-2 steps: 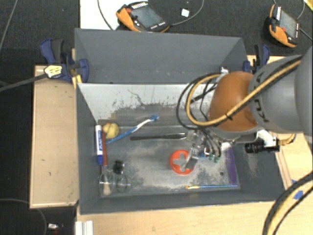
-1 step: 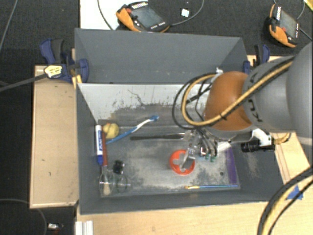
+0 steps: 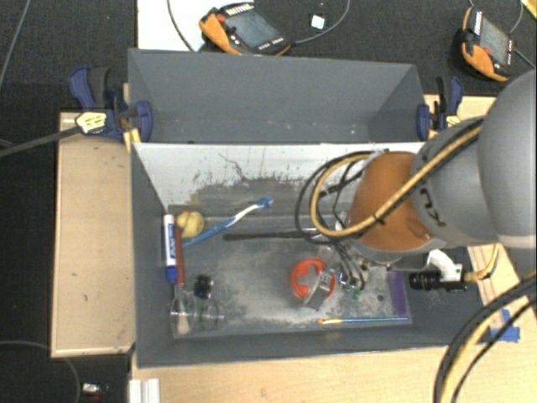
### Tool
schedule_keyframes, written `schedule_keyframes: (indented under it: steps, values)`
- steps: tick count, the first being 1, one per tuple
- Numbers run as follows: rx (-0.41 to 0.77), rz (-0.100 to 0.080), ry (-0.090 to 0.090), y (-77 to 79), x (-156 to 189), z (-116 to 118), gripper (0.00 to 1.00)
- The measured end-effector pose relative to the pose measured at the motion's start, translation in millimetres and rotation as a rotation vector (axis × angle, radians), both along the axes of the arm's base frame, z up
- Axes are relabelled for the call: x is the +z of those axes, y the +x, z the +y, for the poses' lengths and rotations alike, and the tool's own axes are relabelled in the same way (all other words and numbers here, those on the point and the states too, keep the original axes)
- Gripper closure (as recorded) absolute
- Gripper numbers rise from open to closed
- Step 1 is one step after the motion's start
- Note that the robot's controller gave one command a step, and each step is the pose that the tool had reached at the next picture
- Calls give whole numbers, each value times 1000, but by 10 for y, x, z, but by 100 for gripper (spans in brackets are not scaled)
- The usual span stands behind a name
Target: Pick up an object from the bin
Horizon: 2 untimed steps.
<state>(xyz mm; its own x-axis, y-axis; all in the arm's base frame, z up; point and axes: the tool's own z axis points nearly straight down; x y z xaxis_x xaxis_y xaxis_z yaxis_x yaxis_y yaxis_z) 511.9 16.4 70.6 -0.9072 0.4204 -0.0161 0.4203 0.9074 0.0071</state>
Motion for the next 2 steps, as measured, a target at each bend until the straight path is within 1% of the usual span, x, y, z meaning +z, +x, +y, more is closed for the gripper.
schedule_keyframes:
  steps: [1,2]
  values:
    - [105,7,-1,-67,2,19,100]
    - [105,7,-1,-67,3,19,100]
